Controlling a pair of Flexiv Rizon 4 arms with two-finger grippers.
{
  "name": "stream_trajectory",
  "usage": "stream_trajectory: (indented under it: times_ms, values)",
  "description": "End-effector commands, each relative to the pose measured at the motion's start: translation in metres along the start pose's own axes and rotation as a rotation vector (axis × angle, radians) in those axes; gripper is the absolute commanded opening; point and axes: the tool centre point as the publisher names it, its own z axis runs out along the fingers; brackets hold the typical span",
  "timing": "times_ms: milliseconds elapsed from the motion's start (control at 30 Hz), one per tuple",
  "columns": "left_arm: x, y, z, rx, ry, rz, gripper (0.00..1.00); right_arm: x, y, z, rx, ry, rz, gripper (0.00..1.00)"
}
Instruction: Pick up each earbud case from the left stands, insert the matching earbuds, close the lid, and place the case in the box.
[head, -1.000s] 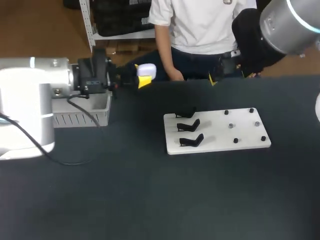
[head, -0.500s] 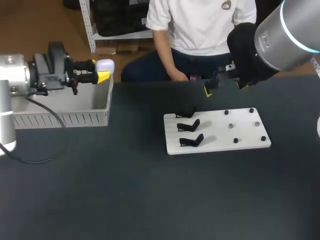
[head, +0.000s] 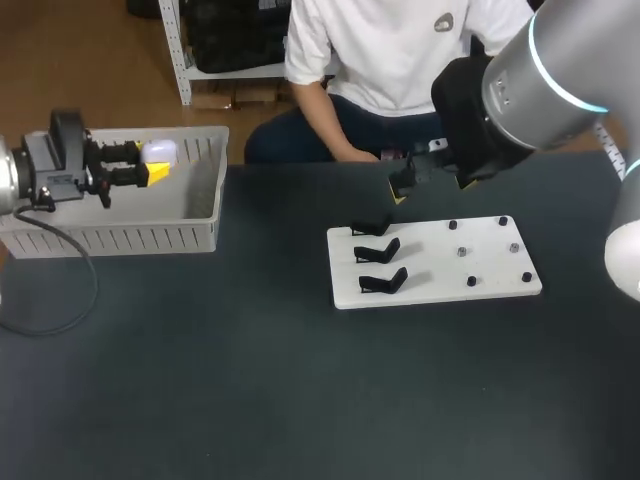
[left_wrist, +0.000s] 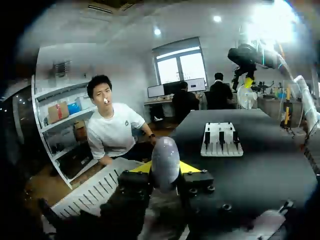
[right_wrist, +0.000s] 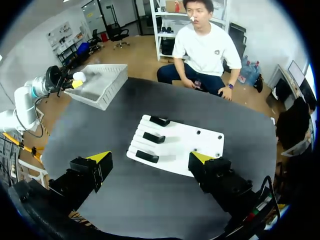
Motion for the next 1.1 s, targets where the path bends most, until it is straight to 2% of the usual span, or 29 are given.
stream_trajectory:
  times_ms: [33,233,267,333,400,633,800,867,1100]
  values:
    - [0.026,0.021,0.016,0.049,0.002,-0.009,0.0,-0.004,0.002,0.001,0.007,0.008,0.002,1.0]
    - [0.053,0.028,0.031,0.064,0.034,-0.051,0.02,-0.002,0.004,0.002,0.01,0.01,0.005,1.0]
    - [0.055,0.028,0.031,0.063,0.035,-0.054,0.19,-0.001,0.004,0.002,0.009,0.01,0.004,1.0]
    - [0.056,0.027,0.032,0.063,0.036,-0.059,0.42,-0.001,0.005,0.002,0.003,0.007,0.004,1.0]
    - [0.058,0.026,0.03,0.064,0.038,-0.062,1.0,-0.001,0.006,0.002,-0.002,0.001,0.005,1.0]
    - [0.034,0.004,0.019,0.056,0.045,-0.07,1.0,0.001,0.004,-0.001,-0.037,-0.028,-0.009,1.0]
    - [0.004,-0.029,0.018,0.064,0.038,-0.078,1.0,0.008,0.0,-0.01,-0.091,-0.08,-0.062,1.0]
    - [-0.005,-0.044,0.02,0.064,0.07,-0.083,1.0,0.011,-0.002,-0.013,-0.113,-0.1,-0.1,1.0]
    - [-0.034,-0.092,0.027,0.065,0.107,-0.128,1.0,0.026,-0.012,-0.028,-0.171,-0.15,-0.22,1.0]
